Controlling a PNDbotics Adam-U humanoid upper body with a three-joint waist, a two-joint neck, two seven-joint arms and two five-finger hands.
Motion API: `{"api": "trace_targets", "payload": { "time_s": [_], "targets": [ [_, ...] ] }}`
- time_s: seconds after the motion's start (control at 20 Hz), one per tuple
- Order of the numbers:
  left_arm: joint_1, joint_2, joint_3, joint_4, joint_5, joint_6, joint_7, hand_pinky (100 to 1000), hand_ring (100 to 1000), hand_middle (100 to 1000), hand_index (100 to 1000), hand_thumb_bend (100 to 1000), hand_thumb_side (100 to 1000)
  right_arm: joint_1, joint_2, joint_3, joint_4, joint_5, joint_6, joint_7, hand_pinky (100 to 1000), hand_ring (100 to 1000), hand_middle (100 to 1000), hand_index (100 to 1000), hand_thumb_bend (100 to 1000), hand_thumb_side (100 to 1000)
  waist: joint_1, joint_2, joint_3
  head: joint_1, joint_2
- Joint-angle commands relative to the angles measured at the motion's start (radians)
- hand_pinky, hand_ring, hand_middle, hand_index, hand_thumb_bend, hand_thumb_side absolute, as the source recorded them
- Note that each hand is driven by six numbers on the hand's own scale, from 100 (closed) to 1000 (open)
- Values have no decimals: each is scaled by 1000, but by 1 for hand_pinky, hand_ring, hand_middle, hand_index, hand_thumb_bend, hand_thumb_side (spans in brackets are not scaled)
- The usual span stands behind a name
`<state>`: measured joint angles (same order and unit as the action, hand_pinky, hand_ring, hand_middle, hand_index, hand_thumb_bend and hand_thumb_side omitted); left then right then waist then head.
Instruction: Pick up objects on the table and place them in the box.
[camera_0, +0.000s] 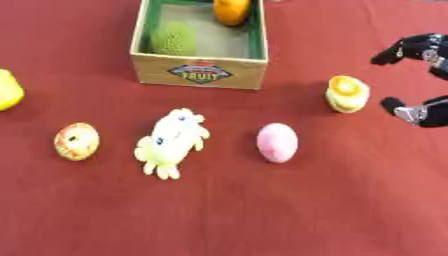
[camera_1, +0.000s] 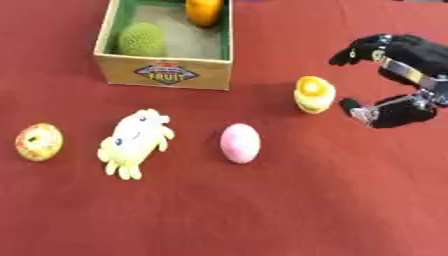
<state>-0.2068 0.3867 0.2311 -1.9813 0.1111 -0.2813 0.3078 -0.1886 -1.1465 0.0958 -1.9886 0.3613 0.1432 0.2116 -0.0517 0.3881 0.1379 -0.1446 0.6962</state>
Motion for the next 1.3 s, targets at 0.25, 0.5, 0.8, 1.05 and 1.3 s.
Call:
{"api": "trace_targets", "payload": {
  "time_s": [0.25, 0.5, 0.8, 1.05, 1.3],
  "targets": [
    [-15, 11, -2, -19, 6, -2, -10, 920, 720, 682, 877, 100, 580, -35, -5, 22, -11, 11, 37, -3, 837, 786, 744, 836, 347, 100, 1, -5, 9, -11, -19],
    [-17, 8, -3, -19, 9, -3, -11, 921, 718, 682, 877, 100, 584, -51, 9, 32, -11, 20, 51, 16, 838, 790, 753, 849, 354, 100, -1, 6, 16, -13, -23],
    [-21, 4, -5, -19, 12, -3, -14, 922, 717, 681, 877, 100, 589, -70, 23, 38, -10, 63, 104, 46, 840, 799, 759, 854, 359, 100, -3, 22, 28, -22, -35],
    [-22, 0, -5, -19, 14, -5, -15, 923, 716, 681, 877, 100, 594, -75, 39, 32, 26, 115, 129, 54, 841, 805, 762, 852, 363, 100, -5, 42, 35, -26, -46],
    [-25, -1, -4, -19, 13, -7, -14, 924, 715, 680, 877, 100, 597, -71, 52, 24, 61, 146, 130, 49, 842, 809, 764, 852, 366, 100, -5, 63, 38, -23, -54]
  ]
}}
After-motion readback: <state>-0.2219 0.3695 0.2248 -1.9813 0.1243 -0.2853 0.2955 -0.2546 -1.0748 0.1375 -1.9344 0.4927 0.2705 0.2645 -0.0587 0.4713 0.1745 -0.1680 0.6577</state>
